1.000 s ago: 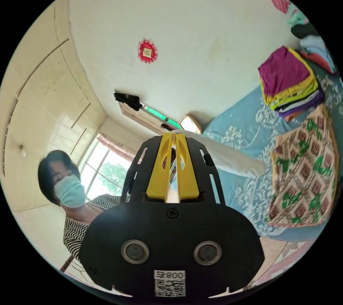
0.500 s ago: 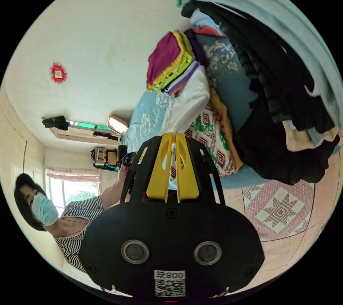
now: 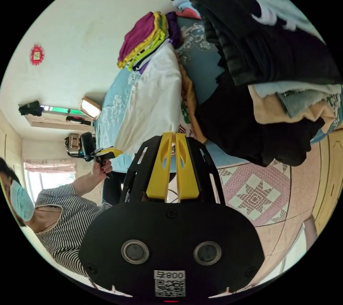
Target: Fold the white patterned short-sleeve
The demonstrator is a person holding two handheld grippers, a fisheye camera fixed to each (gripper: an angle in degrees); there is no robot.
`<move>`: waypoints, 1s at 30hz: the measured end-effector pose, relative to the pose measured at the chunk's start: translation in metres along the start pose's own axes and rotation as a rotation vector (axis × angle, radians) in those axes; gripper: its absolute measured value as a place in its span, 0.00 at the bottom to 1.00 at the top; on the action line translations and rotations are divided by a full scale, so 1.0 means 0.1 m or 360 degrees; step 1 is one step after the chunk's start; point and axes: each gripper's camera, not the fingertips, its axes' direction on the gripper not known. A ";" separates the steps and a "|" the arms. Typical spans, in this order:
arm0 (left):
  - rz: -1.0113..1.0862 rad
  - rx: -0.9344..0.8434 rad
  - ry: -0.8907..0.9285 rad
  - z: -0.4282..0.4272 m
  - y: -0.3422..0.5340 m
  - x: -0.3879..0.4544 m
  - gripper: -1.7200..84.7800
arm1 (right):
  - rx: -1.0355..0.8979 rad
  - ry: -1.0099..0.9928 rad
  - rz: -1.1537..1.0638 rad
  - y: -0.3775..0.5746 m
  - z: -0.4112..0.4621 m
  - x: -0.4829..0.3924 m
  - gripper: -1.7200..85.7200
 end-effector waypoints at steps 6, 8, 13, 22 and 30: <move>-0.0087 -0.0105 -0.0081 -0.03 -0.35 0.40 0.05 | -0.0029 0.0179 0.0008 0.04 0.09 0.15 0.03; -0.0115 -0.0135 -0.0078 -0.09 -0.48 0.55 0.05 | -0.0027 0.0234 -0.0002 0.06 0.12 0.16 0.03; -0.0121 -0.0147 -0.0074 -0.24 -0.70 0.90 0.05 | 0.0017 0.0224 0.0037 0.12 0.09 0.21 0.03; -0.0121 -0.0191 -0.0060 -0.47 -0.97 1.39 0.05 | 0.0140 0.0243 0.0094 0.28 0.03 0.06 0.03; -0.0119 -0.0135 0.0040 -0.92 -0.90 1.68 0.05 | 0.0480 0.0256 0.0204 0.60 -0.14 -0.32 0.02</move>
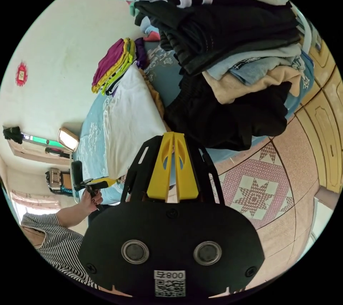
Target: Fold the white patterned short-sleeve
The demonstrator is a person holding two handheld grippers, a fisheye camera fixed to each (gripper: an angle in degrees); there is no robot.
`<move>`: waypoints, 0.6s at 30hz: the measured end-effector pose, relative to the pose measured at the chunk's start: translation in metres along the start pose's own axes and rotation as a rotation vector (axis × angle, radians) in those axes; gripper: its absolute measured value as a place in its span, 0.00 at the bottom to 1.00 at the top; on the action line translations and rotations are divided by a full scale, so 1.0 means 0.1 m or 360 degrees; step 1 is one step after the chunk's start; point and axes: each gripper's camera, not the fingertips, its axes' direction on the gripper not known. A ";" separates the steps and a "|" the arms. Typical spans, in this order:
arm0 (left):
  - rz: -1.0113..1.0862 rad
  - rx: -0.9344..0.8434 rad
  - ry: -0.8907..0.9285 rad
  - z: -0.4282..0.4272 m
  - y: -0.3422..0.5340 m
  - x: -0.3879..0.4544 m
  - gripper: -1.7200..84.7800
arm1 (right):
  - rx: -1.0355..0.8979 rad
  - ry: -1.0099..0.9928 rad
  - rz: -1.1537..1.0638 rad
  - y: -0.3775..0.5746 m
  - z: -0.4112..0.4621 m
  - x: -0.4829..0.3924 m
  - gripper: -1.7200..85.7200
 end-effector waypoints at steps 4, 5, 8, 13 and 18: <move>0.0040 0.0073 0.0001 -0.29 0.17 0.23 0.04 | 0.0061 0.0049 -0.0221 0.18 0.00 -0.64 0.02; 0.0099 0.0090 -0.0020 -0.37 0.19 0.35 0.03 | 0.0055 0.0098 -0.0249 0.20 0.03 -0.74 0.02; 0.0212 0.0134 -0.0126 -0.50 0.14 0.63 0.03 | -0.0034 0.0290 -0.0370 0.23 0.27 -1.13 0.02; 0.0157 -0.0007 -0.0365 -0.33 -0.05 0.66 0.02 | -0.0210 0.0577 -0.0463 0.26 0.78 -1.58 0.02; 0.0135 0.0031 -0.0302 -0.44 0.10 0.71 0.02 | -0.0195 0.0656 -0.0484 0.29 0.87 -2.00 0.02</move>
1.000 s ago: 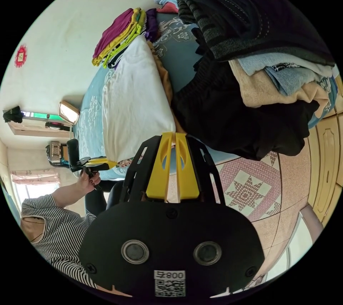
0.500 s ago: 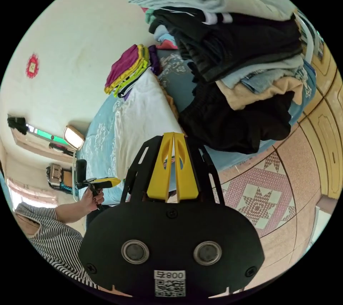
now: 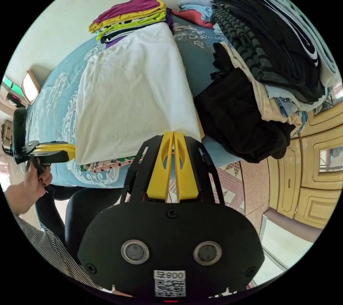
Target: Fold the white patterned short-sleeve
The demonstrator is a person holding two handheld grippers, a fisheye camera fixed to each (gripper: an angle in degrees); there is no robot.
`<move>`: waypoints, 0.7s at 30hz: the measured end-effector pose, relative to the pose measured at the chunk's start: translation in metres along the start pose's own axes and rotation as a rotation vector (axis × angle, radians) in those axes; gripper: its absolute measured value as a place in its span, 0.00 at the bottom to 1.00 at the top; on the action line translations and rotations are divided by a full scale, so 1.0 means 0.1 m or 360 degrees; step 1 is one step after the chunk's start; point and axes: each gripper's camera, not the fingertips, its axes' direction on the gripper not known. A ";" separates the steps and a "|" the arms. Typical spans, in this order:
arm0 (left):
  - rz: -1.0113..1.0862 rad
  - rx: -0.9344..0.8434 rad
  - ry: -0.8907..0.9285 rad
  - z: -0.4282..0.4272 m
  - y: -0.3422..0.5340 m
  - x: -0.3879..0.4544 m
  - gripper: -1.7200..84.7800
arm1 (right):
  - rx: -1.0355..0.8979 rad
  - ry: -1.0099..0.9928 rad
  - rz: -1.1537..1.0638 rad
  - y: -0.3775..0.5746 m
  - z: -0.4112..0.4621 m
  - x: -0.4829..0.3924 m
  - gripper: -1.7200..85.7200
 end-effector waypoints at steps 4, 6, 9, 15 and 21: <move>0.0102 0.0012 -0.0049 -0.12 0.12 0.16 0.02 | 0.0231 0.0015 -0.0029 0.03 -0.35 -0.46 0.02; 0.0086 -0.0086 -0.0085 -0.01 0.12 0.13 0.02 | 0.0198 0.0020 -0.0093 -0.01 -0.35 -0.70 0.02; 0.0073 -0.0093 -0.0069 0.00 0.19 0.10 0.02 | 0.0033 0.0089 -0.0121 -0.13 -0.17 -0.97 0.02; 0.0237 0.0005 -0.0214 -0.43 0.67 0.27 0.02 | 0.0288 -0.0064 -0.0207 -0.14 -0.66 -1.63 0.02; 0.0185 -0.0272 -0.0586 -0.32 1.23 -0.04 0.02 | 0.0118 -0.0007 -0.0369 -0.20 -0.25 -2.50 0.02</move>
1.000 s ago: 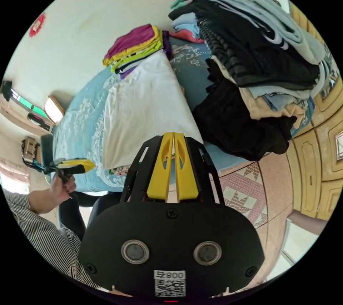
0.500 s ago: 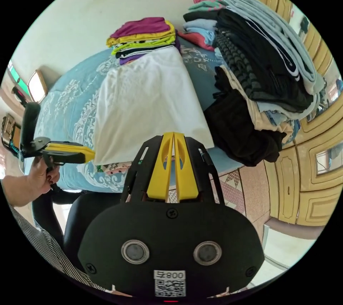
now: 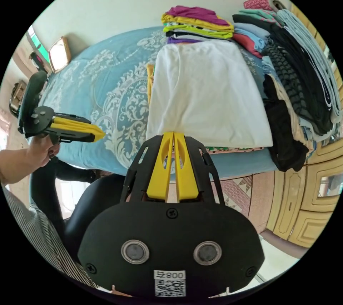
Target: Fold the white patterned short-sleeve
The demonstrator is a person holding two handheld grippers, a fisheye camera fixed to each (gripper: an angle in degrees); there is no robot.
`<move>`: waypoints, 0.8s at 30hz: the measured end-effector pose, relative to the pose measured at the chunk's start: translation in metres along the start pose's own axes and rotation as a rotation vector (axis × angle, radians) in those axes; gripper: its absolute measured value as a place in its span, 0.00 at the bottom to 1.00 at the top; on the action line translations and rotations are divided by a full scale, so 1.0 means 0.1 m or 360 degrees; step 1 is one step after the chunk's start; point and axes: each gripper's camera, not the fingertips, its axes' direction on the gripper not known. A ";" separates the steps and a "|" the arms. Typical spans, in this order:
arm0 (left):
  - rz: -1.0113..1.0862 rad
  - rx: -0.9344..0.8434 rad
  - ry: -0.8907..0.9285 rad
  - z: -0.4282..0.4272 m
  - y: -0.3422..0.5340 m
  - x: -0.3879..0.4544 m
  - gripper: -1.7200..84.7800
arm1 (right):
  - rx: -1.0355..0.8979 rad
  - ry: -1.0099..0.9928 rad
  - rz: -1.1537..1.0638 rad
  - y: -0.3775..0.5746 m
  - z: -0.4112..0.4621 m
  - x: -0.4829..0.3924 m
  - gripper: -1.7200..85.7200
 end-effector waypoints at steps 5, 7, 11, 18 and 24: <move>0.0061 0.0004 0.0040 0.22 0.21 -0.07 0.02 | 0.0050 0.0116 0.0070 -0.21 0.03 -0.28 0.02; 0.0110 0.0000 0.0027 0.27 0.26 -0.06 0.02 | 0.0049 0.0091 0.0109 -0.33 0.00 -0.33 0.02; 0.0185 0.0004 0.0017 0.40 0.41 -0.08 0.02 | 0.0062 -0.0018 0.0231 -0.50 -0.11 -0.34 0.02; 0.0429 0.0095 -0.0181 0.64 0.76 0.01 0.02 | 0.0459 -0.0096 0.0373 -0.88 -0.75 -0.44 0.03; 0.0418 0.0222 -0.0131 0.91 1.13 -0.21 0.02 | 0.0671 -0.0255 0.0133 -2.08 -0.86 -0.53 0.05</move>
